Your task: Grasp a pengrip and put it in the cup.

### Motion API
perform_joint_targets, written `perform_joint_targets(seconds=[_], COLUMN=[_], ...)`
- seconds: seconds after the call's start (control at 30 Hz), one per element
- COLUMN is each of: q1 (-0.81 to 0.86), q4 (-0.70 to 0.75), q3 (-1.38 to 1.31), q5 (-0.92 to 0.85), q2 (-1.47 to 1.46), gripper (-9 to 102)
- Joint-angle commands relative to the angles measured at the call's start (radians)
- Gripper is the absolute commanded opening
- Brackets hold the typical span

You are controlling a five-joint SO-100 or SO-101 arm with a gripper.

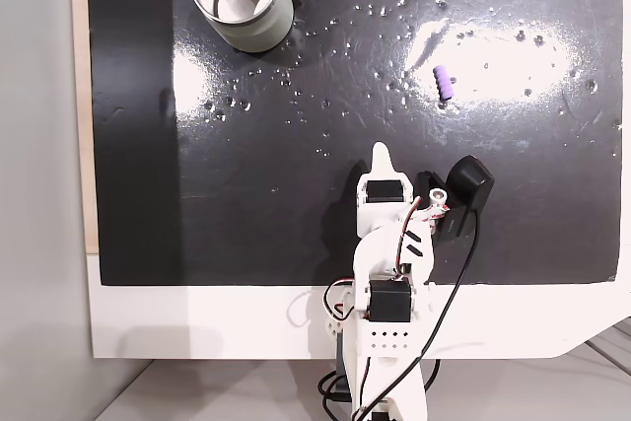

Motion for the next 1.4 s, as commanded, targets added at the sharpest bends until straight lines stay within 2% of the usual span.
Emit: perform_joint_targets(seconds=[0.0,0.7,1.0,1.37], q1=[-0.055,-0.035,-0.011,0.170], q4=[-0.034,-0.021,-0.117,-0.109], q3=[-0.008,-0.083,-0.437,-0.897], q5=[-0.038,-0.032,0.011,0.109], q2=[0.009,-0.008,-0.463,-0.979], gripper=[0,0,0,0])
